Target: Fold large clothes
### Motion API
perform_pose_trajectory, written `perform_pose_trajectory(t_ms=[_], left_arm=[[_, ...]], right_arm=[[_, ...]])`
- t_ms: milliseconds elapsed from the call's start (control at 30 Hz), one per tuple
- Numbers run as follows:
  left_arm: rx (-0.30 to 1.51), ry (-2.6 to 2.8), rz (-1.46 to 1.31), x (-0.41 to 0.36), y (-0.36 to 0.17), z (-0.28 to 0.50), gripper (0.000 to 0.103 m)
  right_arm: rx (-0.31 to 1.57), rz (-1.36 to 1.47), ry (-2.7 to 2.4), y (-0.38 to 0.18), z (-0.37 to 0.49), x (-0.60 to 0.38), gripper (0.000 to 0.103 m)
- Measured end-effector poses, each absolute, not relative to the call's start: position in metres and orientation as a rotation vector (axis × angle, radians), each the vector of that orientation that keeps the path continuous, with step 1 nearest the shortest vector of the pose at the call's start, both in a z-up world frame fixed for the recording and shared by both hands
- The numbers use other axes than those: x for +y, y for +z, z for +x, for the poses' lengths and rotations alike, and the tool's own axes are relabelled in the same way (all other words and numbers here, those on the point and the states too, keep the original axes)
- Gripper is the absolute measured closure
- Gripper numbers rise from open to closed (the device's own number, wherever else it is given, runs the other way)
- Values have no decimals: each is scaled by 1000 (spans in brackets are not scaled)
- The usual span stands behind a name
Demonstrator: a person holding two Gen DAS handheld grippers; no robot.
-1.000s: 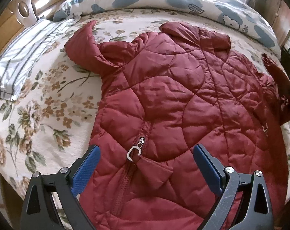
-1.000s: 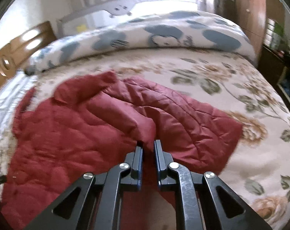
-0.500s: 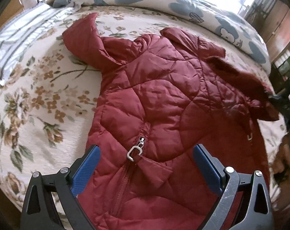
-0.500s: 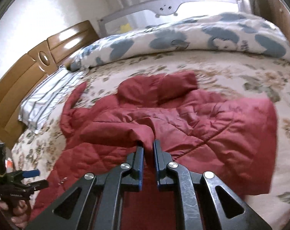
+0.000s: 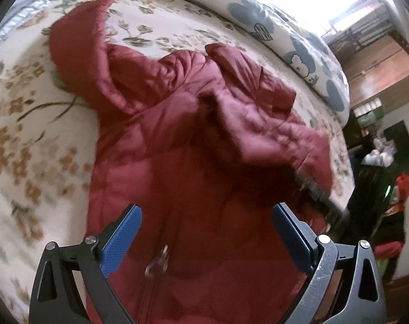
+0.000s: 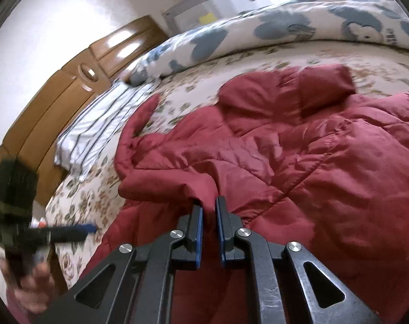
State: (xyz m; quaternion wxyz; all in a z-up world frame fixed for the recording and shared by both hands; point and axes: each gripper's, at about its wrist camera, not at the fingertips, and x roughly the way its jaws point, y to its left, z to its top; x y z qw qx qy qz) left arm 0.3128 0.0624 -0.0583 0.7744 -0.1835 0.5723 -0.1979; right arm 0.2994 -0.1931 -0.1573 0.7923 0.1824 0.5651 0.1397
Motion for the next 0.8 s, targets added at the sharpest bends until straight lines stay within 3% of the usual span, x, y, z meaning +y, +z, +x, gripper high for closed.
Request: perform_pose_trajectory(t_ms=[267,333,400,433,533,600,800], left_arm=[[1281,-444,-425,40,-90,383,8],[1296,-443,-412,30,-101,396,24],[1322,-447,-404,21,-111,406,66],[1341,-446,-399,17,-117,409,71],[1336,-441,-359,6,-124,415,82],[1311,-421,-306,2,-121,413,88],[1206,-269,-84,-1,-111,406,89]], right_arm=[[1262,387,321,-174,297,-190,89],[1263,392,321,-175,296,-190,88],[1273,402,314,-176,296,-191,86],[1279,402,308,-175,294,-192,86],[1281,414,298,-171,286,-198,73],[1276,433,290,-167,279,-205,59],[1191,359,120,-135,263,-250,58]])
